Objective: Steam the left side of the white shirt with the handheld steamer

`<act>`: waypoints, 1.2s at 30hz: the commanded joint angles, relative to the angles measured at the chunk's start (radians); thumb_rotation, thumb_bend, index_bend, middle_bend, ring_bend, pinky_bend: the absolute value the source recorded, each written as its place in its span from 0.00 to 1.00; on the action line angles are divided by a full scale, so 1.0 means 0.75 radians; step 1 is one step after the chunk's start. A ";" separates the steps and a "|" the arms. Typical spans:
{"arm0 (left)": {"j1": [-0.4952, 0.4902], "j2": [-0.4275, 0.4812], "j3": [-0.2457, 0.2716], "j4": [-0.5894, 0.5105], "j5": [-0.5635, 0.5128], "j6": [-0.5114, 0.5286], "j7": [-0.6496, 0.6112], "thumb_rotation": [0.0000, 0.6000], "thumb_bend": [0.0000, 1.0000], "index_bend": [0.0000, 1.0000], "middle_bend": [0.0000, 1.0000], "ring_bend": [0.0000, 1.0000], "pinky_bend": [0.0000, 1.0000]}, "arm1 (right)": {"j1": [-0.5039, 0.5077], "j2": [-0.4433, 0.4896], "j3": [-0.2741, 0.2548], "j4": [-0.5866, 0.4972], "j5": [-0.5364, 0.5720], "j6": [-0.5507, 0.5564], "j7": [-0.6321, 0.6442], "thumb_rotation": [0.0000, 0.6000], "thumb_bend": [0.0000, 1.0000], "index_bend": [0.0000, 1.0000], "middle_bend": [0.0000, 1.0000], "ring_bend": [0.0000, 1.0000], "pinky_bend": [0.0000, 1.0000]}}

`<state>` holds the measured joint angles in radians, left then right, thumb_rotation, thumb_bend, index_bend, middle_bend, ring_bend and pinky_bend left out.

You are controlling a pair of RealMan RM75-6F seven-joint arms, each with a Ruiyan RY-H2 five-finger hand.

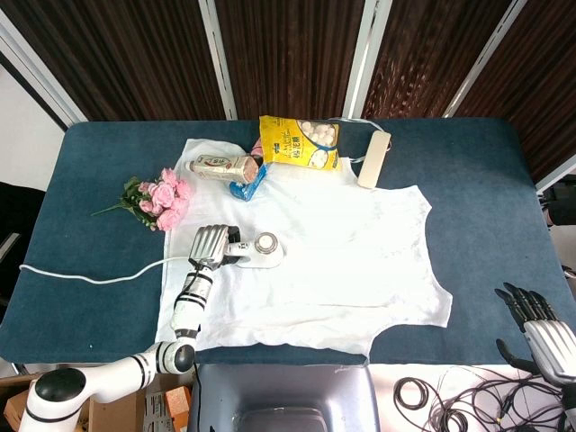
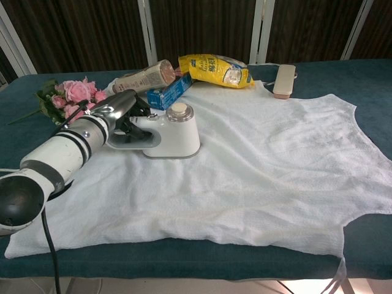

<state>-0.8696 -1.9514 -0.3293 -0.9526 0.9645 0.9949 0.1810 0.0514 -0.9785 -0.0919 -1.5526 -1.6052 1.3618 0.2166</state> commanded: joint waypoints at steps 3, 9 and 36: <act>-0.013 -0.045 -0.041 0.116 -0.030 0.030 0.055 1.00 0.53 0.73 0.74 0.69 0.56 | -0.002 -0.001 -0.001 0.002 -0.002 0.004 0.000 1.00 0.36 0.00 0.01 0.00 0.00; -0.032 -0.065 -0.144 0.265 -0.100 -0.022 -0.001 1.00 0.53 0.73 0.74 0.69 0.56 | -0.003 -0.002 -0.003 0.001 -0.005 0.006 -0.005 1.00 0.36 0.00 0.01 0.00 0.00; 0.251 0.235 0.059 -0.450 0.065 0.128 0.066 1.00 0.53 0.73 0.74 0.69 0.56 | -0.006 -0.010 -0.001 -0.009 -0.004 0.016 -0.038 1.00 0.36 0.00 0.01 0.00 0.00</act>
<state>-0.7483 -1.8523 -0.3566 -1.1274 0.9691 1.0423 0.1861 0.0474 -0.9861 -0.0926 -1.5594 -1.6074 1.3726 0.1889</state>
